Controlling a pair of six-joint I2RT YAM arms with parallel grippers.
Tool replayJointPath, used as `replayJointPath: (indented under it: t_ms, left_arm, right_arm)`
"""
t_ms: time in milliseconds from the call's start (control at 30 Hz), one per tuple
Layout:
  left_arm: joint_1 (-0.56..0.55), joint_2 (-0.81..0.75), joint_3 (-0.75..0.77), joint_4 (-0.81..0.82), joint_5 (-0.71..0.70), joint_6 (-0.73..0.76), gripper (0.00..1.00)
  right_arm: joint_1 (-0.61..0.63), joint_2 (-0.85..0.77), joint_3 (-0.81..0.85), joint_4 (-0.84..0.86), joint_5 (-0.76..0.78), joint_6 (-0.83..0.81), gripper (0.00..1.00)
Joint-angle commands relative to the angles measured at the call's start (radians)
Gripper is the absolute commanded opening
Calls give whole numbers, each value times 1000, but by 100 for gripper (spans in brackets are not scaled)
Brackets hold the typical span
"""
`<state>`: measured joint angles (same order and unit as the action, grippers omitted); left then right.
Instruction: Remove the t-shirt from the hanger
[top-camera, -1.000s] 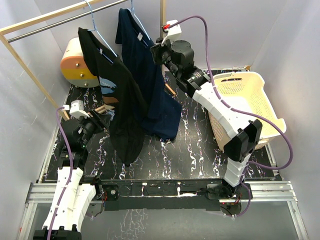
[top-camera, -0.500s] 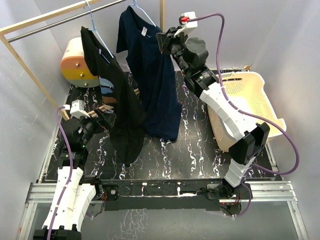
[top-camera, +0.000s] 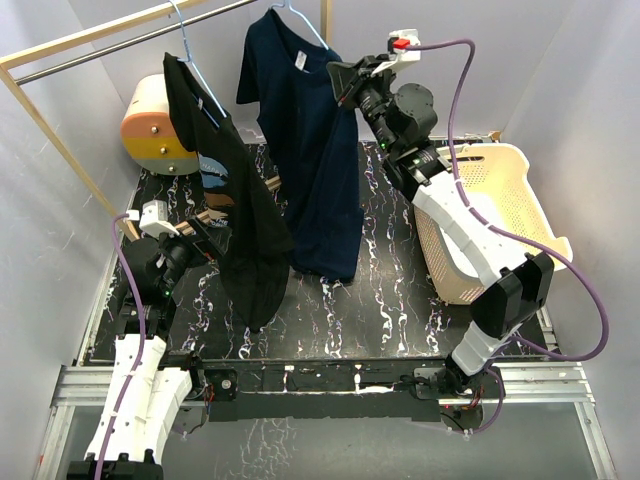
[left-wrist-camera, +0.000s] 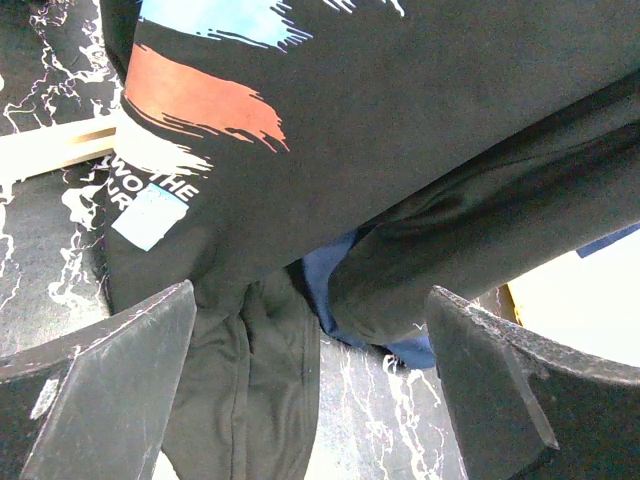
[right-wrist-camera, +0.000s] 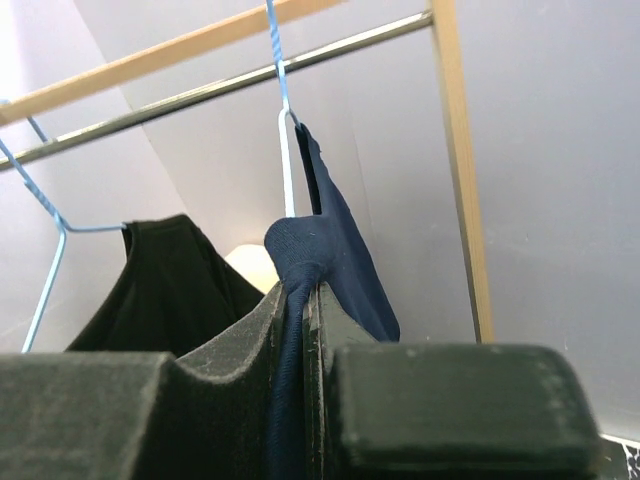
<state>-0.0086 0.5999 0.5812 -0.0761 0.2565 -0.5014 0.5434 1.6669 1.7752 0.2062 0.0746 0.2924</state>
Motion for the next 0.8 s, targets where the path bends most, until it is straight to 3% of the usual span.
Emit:
replayJointPath:
  t_ms: [0, 200, 300, 633, 767]
  left_arm:
    - [6, -14, 28, 12, 0, 6, 97]
    - [6, -18, 26, 13, -1, 6, 97]
    - [6, -24, 27, 12, -1, 7, 97]
    - [6, -25, 21, 42, 51, 19, 97]
    - [4, 8, 34, 132, 225, 33, 97]
  right_arm:
    - [-22, -75, 46, 210, -18, 66, 8]
    - [-25, -82, 82, 169, -20, 64, 8]
    - [-25, -148, 6, 141, -24, 50, 8]
    - [-25, -621, -431, 20, -44, 25, 8]
    - [-25, -802, -520, -136, -89, 30, 8]
